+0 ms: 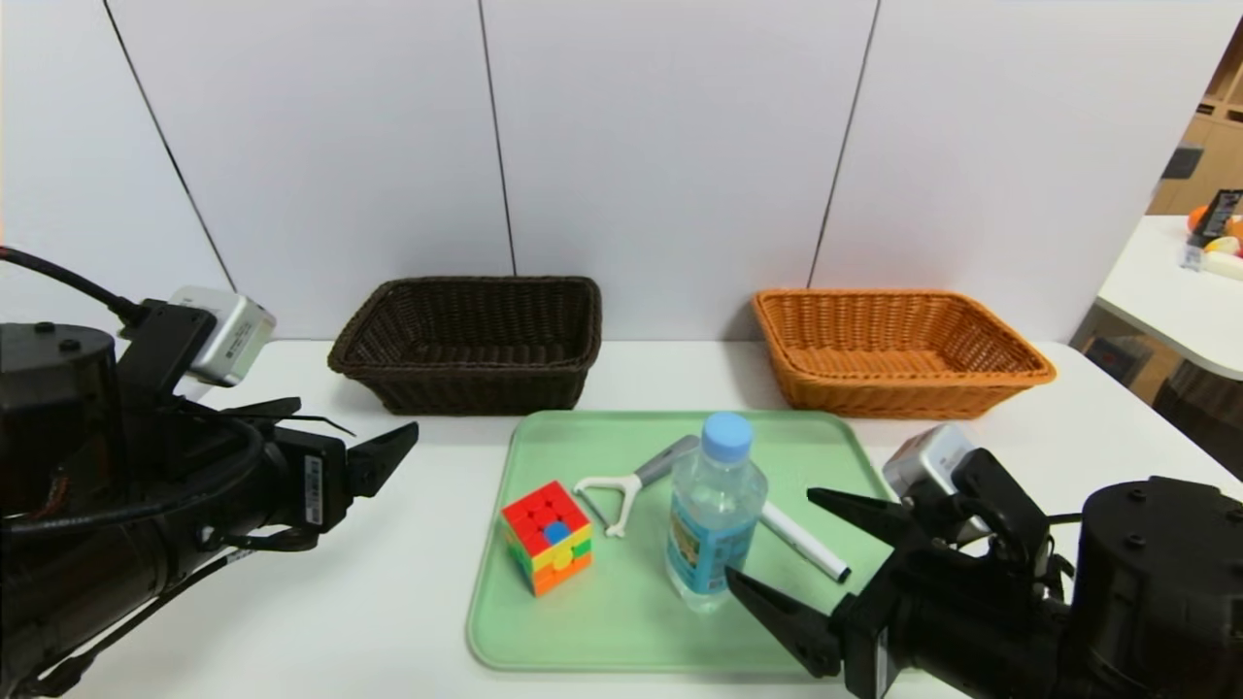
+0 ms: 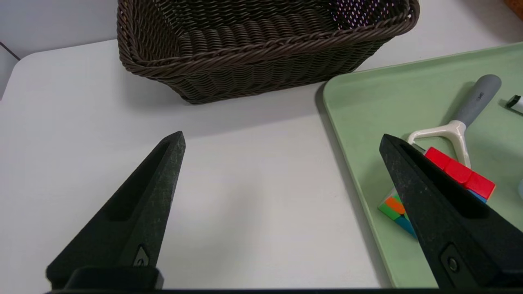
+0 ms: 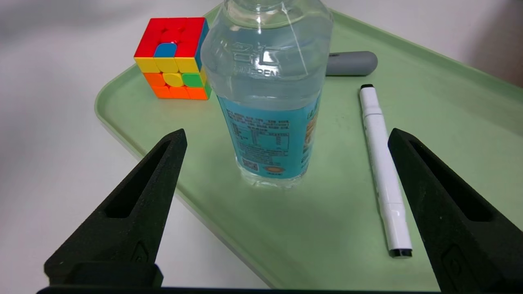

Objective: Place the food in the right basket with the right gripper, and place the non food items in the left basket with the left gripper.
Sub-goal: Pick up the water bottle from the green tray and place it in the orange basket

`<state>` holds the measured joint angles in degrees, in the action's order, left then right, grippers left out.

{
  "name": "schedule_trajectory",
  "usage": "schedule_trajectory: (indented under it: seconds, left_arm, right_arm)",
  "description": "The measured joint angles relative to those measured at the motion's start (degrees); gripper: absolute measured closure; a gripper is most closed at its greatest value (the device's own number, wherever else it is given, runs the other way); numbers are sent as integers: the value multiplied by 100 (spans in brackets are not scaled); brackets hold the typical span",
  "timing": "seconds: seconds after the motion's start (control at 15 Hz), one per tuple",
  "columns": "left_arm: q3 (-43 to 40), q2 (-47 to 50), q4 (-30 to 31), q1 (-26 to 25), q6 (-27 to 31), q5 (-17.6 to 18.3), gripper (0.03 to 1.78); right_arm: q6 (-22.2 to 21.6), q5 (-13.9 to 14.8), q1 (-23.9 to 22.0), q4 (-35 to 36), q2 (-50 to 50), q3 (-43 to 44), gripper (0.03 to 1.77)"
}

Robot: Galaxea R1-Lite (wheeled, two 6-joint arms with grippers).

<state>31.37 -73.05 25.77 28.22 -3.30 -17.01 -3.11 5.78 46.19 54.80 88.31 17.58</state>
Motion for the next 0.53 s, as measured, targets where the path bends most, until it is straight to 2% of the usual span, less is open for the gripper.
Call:
schedule_trajectory:
  seconds: [0.33,0.53]
  left_arm:
    - [30,-179,55,79,-7,-77,12]
    - [35,-236,55,80,-17,-82,12]
  right_arm:
    - [-27,185,96,837,599,-49,10]
    - [-190,266,183,1328,872,-79,10]
